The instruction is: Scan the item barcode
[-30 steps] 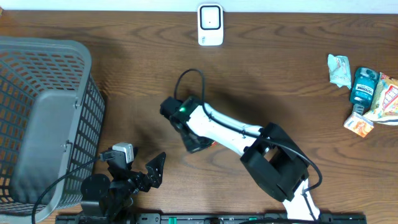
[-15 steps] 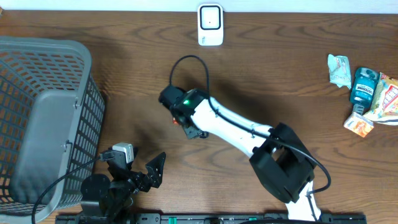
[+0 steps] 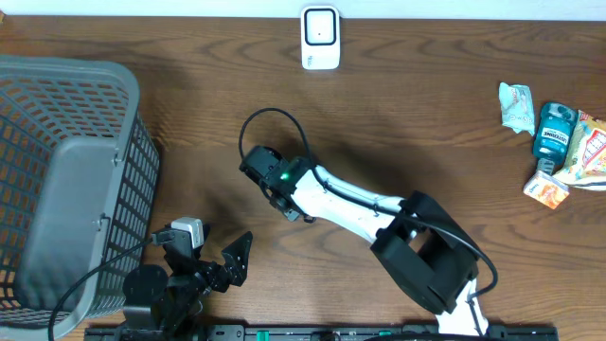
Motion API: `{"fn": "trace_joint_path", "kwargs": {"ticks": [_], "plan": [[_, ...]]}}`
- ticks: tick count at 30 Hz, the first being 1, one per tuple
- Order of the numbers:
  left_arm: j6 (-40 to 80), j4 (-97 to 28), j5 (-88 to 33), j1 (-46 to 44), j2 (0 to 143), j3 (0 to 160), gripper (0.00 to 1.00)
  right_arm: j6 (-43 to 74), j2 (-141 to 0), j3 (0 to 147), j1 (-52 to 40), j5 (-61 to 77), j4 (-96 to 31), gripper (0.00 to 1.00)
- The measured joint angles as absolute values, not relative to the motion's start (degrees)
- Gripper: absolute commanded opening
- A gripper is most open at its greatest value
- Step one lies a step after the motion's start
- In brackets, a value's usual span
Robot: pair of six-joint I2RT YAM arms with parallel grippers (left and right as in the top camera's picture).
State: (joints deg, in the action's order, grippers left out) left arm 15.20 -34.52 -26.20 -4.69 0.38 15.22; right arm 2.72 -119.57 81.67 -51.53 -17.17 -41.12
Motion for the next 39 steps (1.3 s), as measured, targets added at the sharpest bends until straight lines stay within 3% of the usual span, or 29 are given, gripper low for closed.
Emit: {"fn": "trace_joint_path", "kwargs": {"ticks": [6, 13, 16, 22, 29, 35, 39], "plan": [[15.2, -34.5, -26.2, -4.7, 0.4, 15.2, 0.98, -1.6, -117.4, 78.1, -50.2, -12.8, -40.1, 0.35], [15.2, -34.5, -26.2, -4.7, 0.4, 15.2, 0.98, -2.1, -116.6, 77.5, -45.6, -6.9, -46.7, 0.38], [15.2, -34.5, -26.2, -4.7, 0.4, 15.2, 0.98, -2.1, -117.6, 78.3, -43.4, -5.0, -47.9, 0.46], [15.2, -34.5, -26.2, -4.7, 0.4, 15.2, 0.98, -1.9, -118.5, 79.4, -41.8, -8.1, -48.6, 0.45], [15.2, -34.5, -26.2, -4.7, 0.4, 15.2, 0.98, -2.2, -119.9, 80.5, -41.3, -14.8, -48.0, 0.01], [15.2, -34.5, -26.2, -4.7, 0.4, 15.2, 0.98, -4.3, -120.4, 82.3, -38.9, -10.0, -51.2, 0.01], [15.2, -34.5, -26.2, -4.7, 0.4, 15.2, 0.98, -8.2, -121.0, 85.2, -36.3, 3.7, -61.1, 0.01]]}}
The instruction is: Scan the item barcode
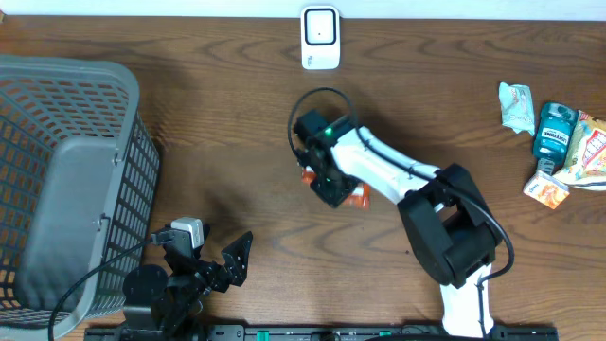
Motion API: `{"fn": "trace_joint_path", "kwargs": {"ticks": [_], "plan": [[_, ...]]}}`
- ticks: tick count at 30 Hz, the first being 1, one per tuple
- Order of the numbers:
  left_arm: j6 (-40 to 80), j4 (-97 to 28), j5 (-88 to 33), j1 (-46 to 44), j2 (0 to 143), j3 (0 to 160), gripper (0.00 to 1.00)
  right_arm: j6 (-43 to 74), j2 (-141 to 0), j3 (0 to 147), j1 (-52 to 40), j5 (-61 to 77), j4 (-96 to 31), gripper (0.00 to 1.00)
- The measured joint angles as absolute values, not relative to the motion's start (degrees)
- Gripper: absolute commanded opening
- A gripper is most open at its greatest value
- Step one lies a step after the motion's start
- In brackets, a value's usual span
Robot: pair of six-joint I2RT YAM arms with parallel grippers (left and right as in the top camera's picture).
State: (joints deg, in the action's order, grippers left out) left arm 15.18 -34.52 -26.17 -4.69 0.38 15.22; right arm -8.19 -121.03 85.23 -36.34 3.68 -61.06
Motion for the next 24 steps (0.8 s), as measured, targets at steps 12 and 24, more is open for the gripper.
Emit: {"fn": "trace_joint_path", "kwargs": {"ticks": [12, 24], "plan": [[15.2, -34.5, -26.2, -4.7, 0.4, 15.2, 0.98, -18.6, -121.1, 87.8, -26.7, 40.3, -68.4, 0.20], [15.2, -34.5, -26.2, -4.7, 0.4, 15.2, 0.98, -16.7, -114.7, 87.3, -32.8, 24.1, -63.9, 0.60]]}}
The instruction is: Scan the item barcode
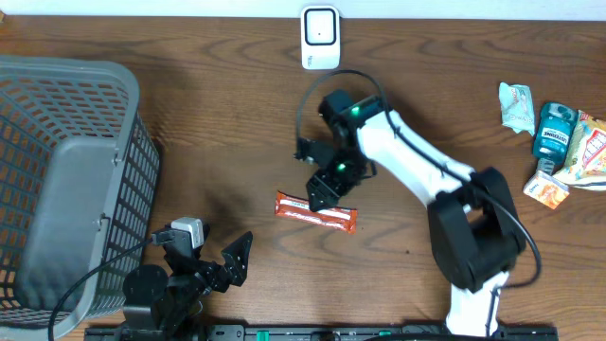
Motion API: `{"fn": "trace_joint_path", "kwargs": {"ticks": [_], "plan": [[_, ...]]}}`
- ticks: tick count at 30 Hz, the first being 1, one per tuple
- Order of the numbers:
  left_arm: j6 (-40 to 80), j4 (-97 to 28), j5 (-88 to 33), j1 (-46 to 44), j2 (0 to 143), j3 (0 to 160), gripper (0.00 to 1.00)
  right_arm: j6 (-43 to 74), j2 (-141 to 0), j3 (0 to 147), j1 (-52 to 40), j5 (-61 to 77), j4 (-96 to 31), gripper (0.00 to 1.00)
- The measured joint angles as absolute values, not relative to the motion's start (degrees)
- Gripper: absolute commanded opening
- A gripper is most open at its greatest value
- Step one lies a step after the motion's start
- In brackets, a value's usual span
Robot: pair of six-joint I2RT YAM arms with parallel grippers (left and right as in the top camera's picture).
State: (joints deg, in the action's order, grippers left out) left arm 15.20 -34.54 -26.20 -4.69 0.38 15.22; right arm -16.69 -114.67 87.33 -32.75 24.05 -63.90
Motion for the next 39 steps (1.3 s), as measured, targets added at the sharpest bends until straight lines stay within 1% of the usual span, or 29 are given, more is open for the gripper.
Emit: {"fn": "trace_joint_path", "kwargs": {"ticks": [5, 11, 14, 17, 19, 20, 21, 23, 26, 28, 30, 33, 36, 39], "plan": [[15.2, -34.5, -26.2, -4.7, 0.4, 15.2, 0.98, -11.8, -109.8, 83.0, -39.8, 11.5, -57.0, 0.57], [15.2, -34.5, -26.2, -4.7, 0.4, 15.2, 0.98, -6.3, -109.0, 74.8, -49.1, -3.6, -50.5, 0.50], [15.2, -34.5, -26.2, -4.7, 0.4, 15.2, 0.98, -5.1, -109.0, 73.0, -50.9, -7.4, -49.6, 0.43], [15.2, -34.5, -26.2, -4.7, 0.4, 15.2, 0.98, -3.9, -109.0, 72.3, -51.3, -9.6, -47.8, 0.38], [15.2, -34.5, -26.2, -4.7, 0.4, 15.2, 0.98, -3.6, -108.9, 71.1, -51.3, -10.4, -45.1, 0.30], [15.2, -34.5, -26.2, -4.7, 0.4, 15.2, 0.98, -3.6, -108.9, 70.0, -51.3, -10.7, -43.5, 0.23], [15.2, -34.5, -26.2, -4.7, 0.4, 15.2, 0.98, -3.4, -108.9, 68.2, -51.2, -11.1, -42.0, 0.26], [15.2, -34.5, -26.2, -4.7, 0.4, 15.2, 0.98, -3.2, -108.5, 65.5, -51.2, -11.4, -39.0, 0.40], [15.2, -34.6, -26.2, -4.7, 0.4, 15.2, 0.98, -3.3, -106.9, 62.9, -51.0, -12.4, -36.6, 0.48], [15.2, -34.5, -26.2, -4.7, 0.4, 15.2, 0.98, -3.2, -106.4, 62.2, -50.5, -12.3, -36.1, 0.48], [15.2, -34.5, -26.2, -4.7, 0.4, 15.2, 0.98, -3.1, -106.3, 62.0, -49.9, -11.7, -36.1, 0.41], [15.2, -34.5, -26.2, -4.7, 0.4, 15.2, 0.98, -3.1, -106.4, 62.1, -49.3, -10.0, -36.8, 0.38], [15.2, -34.5, -26.2, -4.7, 0.4, 15.2, 0.98, -2.9, -106.4, 62.7, -49.3, -10.1, -39.0, 0.39], [15.2, -34.5, -26.2, -4.7, 0.4, 15.2, 0.98, -2.1, -106.4, 63.6, -49.3, -10.0, -44.1, 0.46]]}}
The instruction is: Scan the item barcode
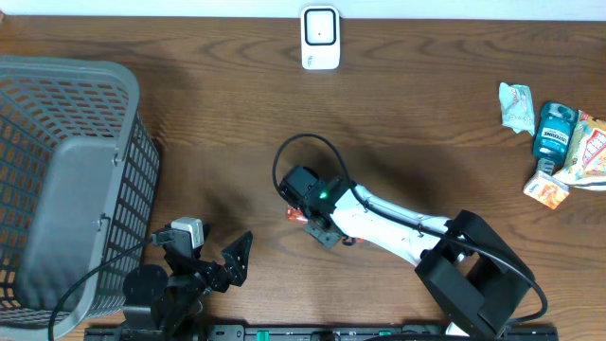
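Only a sliver of the orange snack bar (290,213) shows on the table in the overhead view; my right arm covers the remainder. My right gripper (315,225) is down over the bar, pointing toward the table's front. Its fingers are hidden under the wrist, so contact with the bar cannot be judged. The white barcode scanner (320,38) stands at the far edge, well beyond the bar. My left gripper (237,260) rests at the front left with its fingers spread and nothing between them.
A grey mesh basket (71,85) fills the left side. Several grocery items lie at the far right, among them a teal bottle (554,131) and a small orange box (545,189). A black cable loops above the right wrist.
My right gripper was behind the bar, which lay fully in view on the table. The gripper has come forward and left and now covers most of the bar.
My right gripper was first left of centre with no bar showing. Then it was further right with an orange bar partly under it. After that the bar lay alone on the table, the gripper behind it. Now the gripper is down over the bar.
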Motion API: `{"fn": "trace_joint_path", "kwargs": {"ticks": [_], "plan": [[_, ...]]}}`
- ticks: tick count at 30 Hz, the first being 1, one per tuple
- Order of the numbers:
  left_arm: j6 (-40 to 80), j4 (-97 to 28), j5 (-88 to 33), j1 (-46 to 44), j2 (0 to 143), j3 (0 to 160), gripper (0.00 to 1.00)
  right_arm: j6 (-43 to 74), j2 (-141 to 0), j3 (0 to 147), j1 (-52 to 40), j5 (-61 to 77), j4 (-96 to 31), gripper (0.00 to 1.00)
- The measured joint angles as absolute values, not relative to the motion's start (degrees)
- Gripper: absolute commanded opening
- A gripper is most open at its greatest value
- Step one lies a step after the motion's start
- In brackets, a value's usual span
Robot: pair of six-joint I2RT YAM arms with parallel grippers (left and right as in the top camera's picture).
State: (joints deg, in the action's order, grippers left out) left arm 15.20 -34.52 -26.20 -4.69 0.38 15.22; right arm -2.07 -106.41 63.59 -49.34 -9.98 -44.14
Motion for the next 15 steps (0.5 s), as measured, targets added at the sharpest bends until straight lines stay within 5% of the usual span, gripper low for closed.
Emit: {"fn": "trace_joint_path", "kwargs": {"ticks": [3, 15], "plan": [[15.2, -34.5, -26.2, -4.7, 0.4, 15.2, 0.98, -1.7, -105.6, 65.3, -49.4, -9.8, -47.4, 0.50], [15.2, -34.5, -26.2, -4.7, 0.4, 15.2, 0.98, -1.5, -98.8, 63.0, -49.4, -8.1, -44.0, 0.40]]}}
